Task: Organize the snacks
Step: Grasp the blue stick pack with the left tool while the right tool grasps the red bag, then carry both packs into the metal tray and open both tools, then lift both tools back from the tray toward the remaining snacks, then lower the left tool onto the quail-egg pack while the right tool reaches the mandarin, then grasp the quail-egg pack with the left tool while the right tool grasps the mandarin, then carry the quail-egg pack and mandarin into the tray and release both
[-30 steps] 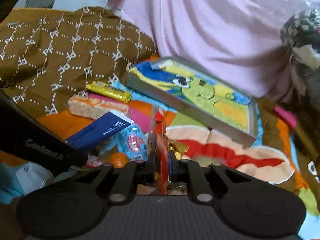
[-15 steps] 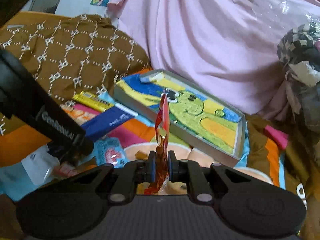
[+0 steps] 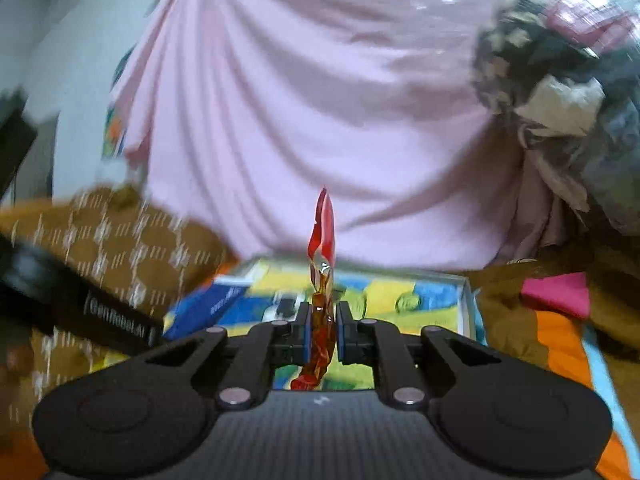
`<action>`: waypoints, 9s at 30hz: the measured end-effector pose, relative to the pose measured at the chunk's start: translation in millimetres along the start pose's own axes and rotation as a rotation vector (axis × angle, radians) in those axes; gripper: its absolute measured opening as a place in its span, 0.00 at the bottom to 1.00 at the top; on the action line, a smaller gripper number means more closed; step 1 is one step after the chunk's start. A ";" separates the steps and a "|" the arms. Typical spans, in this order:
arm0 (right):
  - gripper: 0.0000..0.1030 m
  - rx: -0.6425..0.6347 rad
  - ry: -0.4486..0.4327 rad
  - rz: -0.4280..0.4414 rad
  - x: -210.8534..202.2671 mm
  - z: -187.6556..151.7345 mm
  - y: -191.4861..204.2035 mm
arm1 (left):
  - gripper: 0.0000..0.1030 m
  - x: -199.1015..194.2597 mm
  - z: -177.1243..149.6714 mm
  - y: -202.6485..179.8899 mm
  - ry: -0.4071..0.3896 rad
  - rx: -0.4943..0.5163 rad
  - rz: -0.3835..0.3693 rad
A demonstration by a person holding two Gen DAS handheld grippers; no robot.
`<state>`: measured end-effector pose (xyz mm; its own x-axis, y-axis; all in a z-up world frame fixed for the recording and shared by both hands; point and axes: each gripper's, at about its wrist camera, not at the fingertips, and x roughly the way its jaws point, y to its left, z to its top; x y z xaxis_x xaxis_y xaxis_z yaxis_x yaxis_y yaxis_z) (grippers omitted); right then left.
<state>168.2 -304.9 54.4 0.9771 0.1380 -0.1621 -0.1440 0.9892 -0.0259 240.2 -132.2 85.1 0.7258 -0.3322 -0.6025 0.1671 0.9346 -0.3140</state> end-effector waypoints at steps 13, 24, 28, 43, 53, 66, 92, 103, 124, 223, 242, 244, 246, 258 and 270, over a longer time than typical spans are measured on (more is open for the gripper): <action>0.13 0.289 -0.002 -0.015 65.7 -37.0 -90.2 | 0.27 102.0 38.3 -31.4 -0.032 0.035 0.012; 0.19 0.303 0.047 -0.063 83.3 -57.4 -102.2 | 0.27 141.2 29.0 -51.2 -0.005 0.082 0.051; 0.27 0.287 0.063 -0.100 81.9 -54.3 -98.1 | 0.28 146.0 26.9 -50.5 0.004 0.080 0.079; 0.93 0.113 0.062 -0.159 85.8 -53.3 -75.9 | 0.57 138.6 26.1 -41.7 -0.013 0.068 0.143; 1.00 -0.031 0.051 -0.325 84.6 -50.5 -59.6 | 0.79 112.2 29.5 -30.0 -0.052 0.028 0.157; 1.00 0.048 -0.008 -0.329 37.0 -16.1 -46.0 | 0.98 31.0 16.1 -23.1 -0.153 0.056 0.185; 1.00 0.126 -0.036 -0.241 -111.7 -7.5 34.6 | 0.99 -116.2 -75.1 56.7 -0.208 0.143 0.222; 1.00 0.103 0.137 -0.175 -141.8 -45.4 69.9 | 0.99 -131.1 -126.9 97.2 -0.121 0.149 0.205; 1.00 0.016 0.401 -0.067 -116.2 -96.1 112.1 | 0.99 -98.1 -163.8 123.9 0.075 0.226 0.256; 0.46 -0.096 0.584 0.100 -29.6 -118.5 121.6 | 0.48 0.1 -128.6 114.5 0.359 0.214 -0.015; 0.38 -0.309 0.493 -0.021 -44.8 -104.7 129.4 | 0.40 -20.1 -131.3 107.9 0.284 0.075 -0.172; 0.38 -0.300 0.481 -0.048 -45.3 -101.3 124.6 | 0.40 -23.3 -130.9 102.2 0.253 0.078 -0.192; 0.38 -0.302 0.474 -0.085 -46.1 -98.5 120.6 | 0.40 -26.1 -128.7 97.3 0.217 0.071 -0.206; 0.38 -0.268 0.345 -0.122 -49.6 -57.2 90.2 | 0.40 -44.3 -90.6 59.5 0.045 0.038 -0.108; 0.39 -0.247 0.122 -0.117 3.6 -33.7 64.4 | 0.40 -18.6 -25.9 36.4 -0.084 0.010 0.011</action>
<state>157.1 -242.4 18.9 0.9653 0.0022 -0.2610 -0.0800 0.9543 -0.2881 215.5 -95.3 65.9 0.7810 -0.3103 -0.5419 0.1653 0.9396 -0.2998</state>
